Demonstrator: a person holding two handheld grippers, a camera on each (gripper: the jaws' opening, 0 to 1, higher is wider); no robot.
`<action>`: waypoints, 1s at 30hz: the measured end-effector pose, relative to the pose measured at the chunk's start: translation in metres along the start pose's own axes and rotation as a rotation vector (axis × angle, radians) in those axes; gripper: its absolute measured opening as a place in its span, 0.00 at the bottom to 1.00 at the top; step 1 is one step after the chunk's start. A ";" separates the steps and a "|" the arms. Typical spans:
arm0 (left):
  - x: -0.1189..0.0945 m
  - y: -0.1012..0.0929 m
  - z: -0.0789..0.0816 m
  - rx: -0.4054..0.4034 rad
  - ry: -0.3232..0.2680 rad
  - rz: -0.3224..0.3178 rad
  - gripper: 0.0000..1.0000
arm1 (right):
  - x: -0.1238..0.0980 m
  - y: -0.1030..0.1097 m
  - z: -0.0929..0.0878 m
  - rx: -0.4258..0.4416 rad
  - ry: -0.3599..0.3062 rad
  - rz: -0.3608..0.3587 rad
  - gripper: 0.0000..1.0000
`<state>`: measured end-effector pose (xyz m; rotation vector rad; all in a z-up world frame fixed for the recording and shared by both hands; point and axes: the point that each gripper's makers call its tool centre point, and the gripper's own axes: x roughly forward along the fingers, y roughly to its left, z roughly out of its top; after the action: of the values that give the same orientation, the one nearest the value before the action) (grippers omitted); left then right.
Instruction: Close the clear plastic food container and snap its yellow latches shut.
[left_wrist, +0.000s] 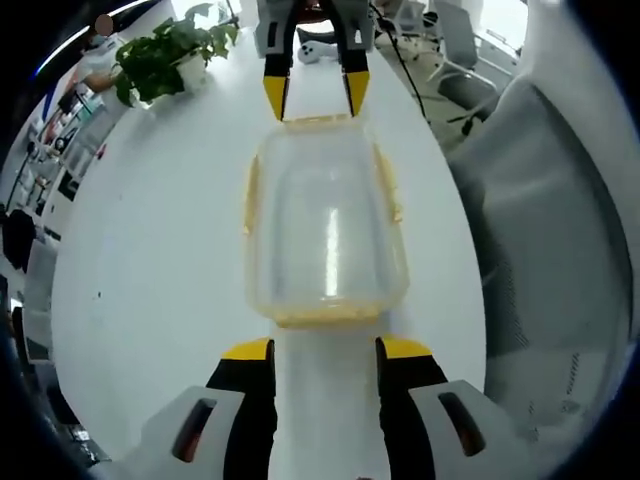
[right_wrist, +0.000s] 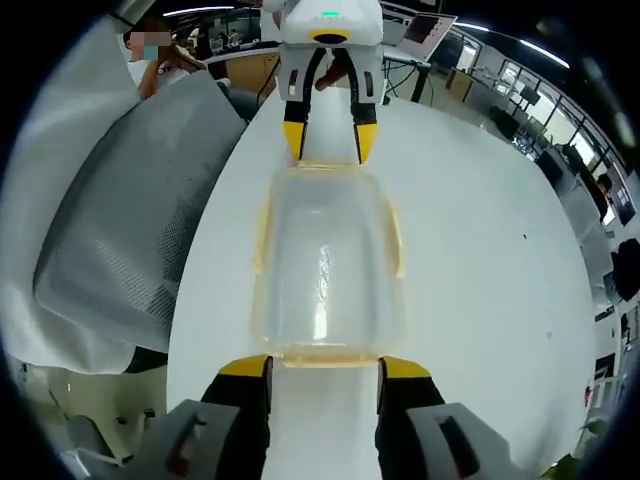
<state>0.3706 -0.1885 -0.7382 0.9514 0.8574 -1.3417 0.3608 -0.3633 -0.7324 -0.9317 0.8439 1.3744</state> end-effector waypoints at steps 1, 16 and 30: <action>-0.001 -0.001 0.001 -0.006 -0.003 -0.001 0.37 | 0.000 0.000 0.000 0.003 -0.001 -0.001 0.38; -0.008 -0.003 0.015 -0.105 -0.050 -0.007 0.41 | -0.010 -0.002 0.016 0.096 -0.054 -0.031 0.40; -0.014 0.000 0.024 -0.368 -0.140 -0.011 0.41 | -0.014 -0.011 0.025 0.324 -0.145 -0.101 0.48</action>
<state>0.3688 -0.2048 -0.7162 0.5614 0.9605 -1.1912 0.3704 -0.3465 -0.7086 -0.6089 0.8655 1.1604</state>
